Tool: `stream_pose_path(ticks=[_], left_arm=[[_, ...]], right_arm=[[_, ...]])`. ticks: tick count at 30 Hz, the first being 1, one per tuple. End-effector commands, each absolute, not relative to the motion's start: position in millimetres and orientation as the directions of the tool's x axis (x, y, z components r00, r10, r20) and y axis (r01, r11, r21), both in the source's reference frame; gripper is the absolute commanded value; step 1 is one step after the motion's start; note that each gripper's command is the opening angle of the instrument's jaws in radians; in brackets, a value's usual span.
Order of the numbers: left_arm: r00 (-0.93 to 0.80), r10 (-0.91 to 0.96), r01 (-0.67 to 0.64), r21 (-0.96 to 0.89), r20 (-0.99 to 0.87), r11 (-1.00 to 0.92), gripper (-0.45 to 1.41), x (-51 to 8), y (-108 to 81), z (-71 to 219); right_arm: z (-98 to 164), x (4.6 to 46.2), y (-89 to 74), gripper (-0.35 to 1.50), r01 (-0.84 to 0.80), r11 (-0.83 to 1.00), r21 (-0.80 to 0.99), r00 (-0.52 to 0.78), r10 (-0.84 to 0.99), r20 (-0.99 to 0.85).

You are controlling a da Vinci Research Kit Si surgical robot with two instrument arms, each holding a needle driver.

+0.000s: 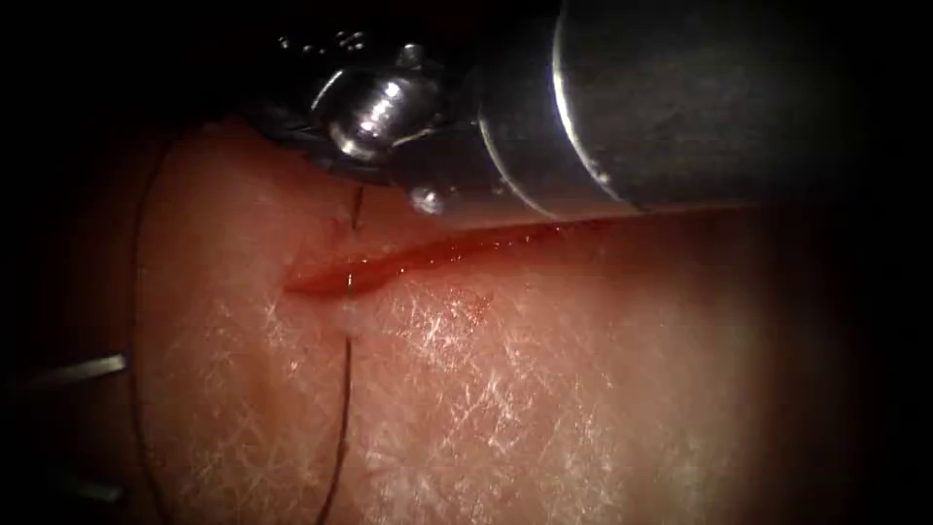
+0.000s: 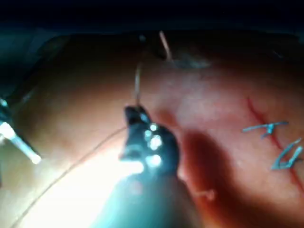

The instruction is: Wound Closure

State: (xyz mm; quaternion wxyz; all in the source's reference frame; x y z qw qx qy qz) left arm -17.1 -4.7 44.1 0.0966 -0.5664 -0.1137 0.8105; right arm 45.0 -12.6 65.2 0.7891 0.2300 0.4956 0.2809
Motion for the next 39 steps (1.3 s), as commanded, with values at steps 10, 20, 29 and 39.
stream_pose_path(ticks=[10, 20, 29, 39], left_arm=[[-0.334, 0.289, -0.024, -0.298, -0.897, -0.954, 0.56, -19.6, -5.8, 45], [-0.329, 0.29, -0.014, -0.302, -0.899, -0.953, 0.54, -20.6, -6.1, 45], [-0.278, 0.246, -0.017, -0.251, -0.929, -0.968, 0.66, -23.8, -5.8, 44], [-0.246, 0.195, 0.034, -0.209, -0.949, -0.977, 0.66, -28.0, -6.7, 44]], right_arm=[[67, 42.6, -13.1, 1.33, -0.225, 0.781, 0.582, 0.371, 0.621, -0.69], [64, 37.2, -11.3, 1.47, -0.185, 0.765, 0.616, 0.325, 0.639, -0.697], [58, 25.7, -14.9, 1.1, -0.141, 0.798, 0.586, 0.267, 0.601, -0.753], [62, 16.7, -21.9, 1.08, -0.15, 0.831, 0.536, 0.272, 0.556, -0.786]])
